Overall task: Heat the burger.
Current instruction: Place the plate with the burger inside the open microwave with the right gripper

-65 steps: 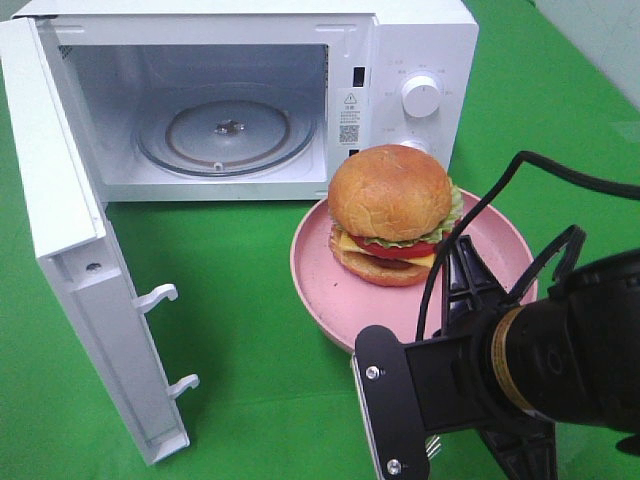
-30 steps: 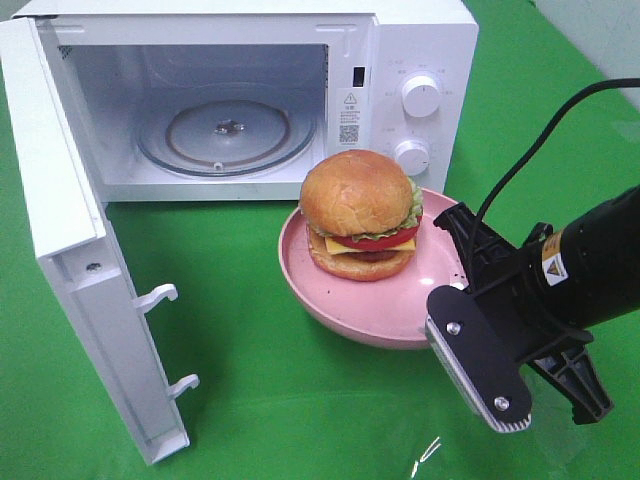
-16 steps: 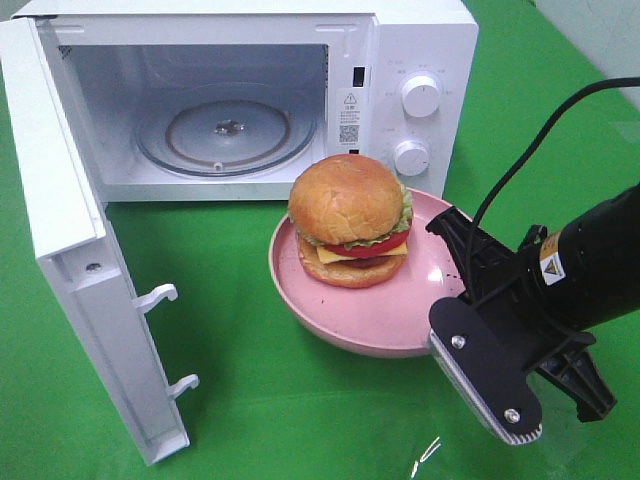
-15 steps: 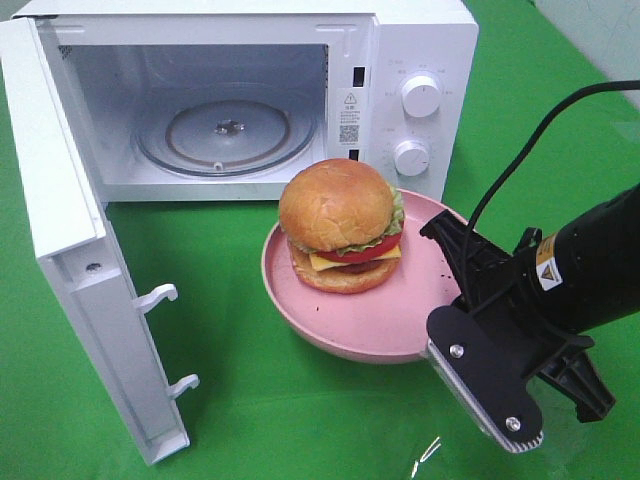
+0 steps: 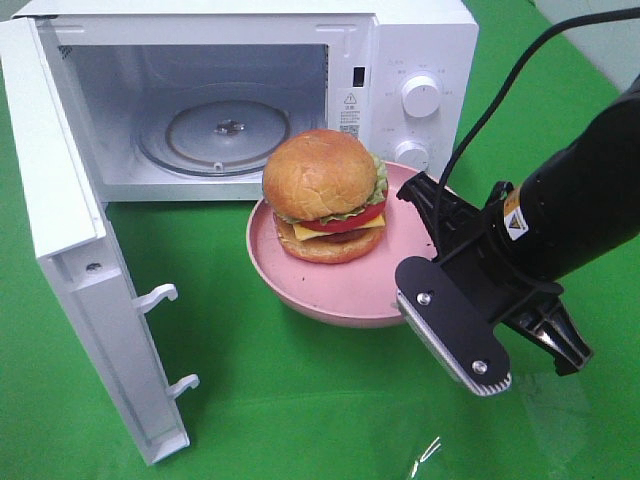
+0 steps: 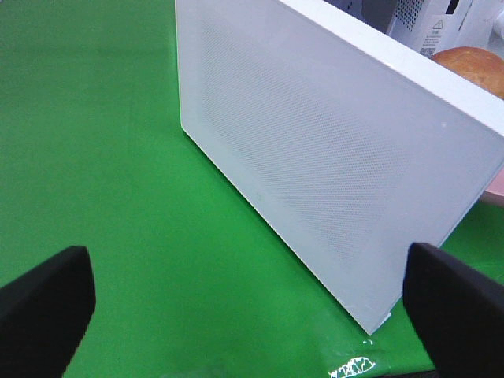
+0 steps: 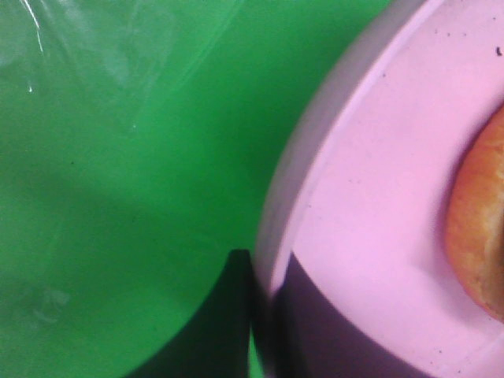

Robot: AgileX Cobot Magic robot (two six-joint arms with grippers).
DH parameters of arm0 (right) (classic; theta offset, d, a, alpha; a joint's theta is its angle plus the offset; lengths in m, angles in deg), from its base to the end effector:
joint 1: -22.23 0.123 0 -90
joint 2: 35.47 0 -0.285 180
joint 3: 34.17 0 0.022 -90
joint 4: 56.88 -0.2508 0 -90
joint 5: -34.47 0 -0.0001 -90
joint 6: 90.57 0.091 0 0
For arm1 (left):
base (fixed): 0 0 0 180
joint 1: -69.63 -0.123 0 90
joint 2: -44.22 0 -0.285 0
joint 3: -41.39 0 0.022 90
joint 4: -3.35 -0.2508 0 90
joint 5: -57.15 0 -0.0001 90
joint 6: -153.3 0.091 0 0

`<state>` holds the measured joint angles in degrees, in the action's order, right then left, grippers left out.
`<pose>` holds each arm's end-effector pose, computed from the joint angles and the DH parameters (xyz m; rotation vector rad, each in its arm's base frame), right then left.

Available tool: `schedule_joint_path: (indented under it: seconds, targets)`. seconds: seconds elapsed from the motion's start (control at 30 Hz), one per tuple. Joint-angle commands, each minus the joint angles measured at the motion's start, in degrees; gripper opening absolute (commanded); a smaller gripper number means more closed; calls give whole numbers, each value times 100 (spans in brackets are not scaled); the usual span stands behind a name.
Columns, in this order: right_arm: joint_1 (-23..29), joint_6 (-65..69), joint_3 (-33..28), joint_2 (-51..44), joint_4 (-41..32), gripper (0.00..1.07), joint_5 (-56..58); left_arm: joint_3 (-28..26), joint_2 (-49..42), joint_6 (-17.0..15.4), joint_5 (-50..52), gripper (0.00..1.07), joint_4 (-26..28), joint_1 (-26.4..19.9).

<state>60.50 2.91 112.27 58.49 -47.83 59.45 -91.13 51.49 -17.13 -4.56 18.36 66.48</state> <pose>0.2190 0.1651 0.1916 -2.4836 1.1041 -0.3975 -0.0096 -0.0213 0.2834 0.1314 2.0052 -0.1710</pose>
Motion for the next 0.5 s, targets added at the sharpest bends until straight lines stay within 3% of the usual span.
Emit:
schedule_joint_path:
  seconds: [0.03,0.5]
  targets:
    - [80,63,298,126,-17,0,-57,11,-69,0,34,99,23,23]
    - [338,218,1369,756,-23,0,401,11,-69,0,34,99,23,23]
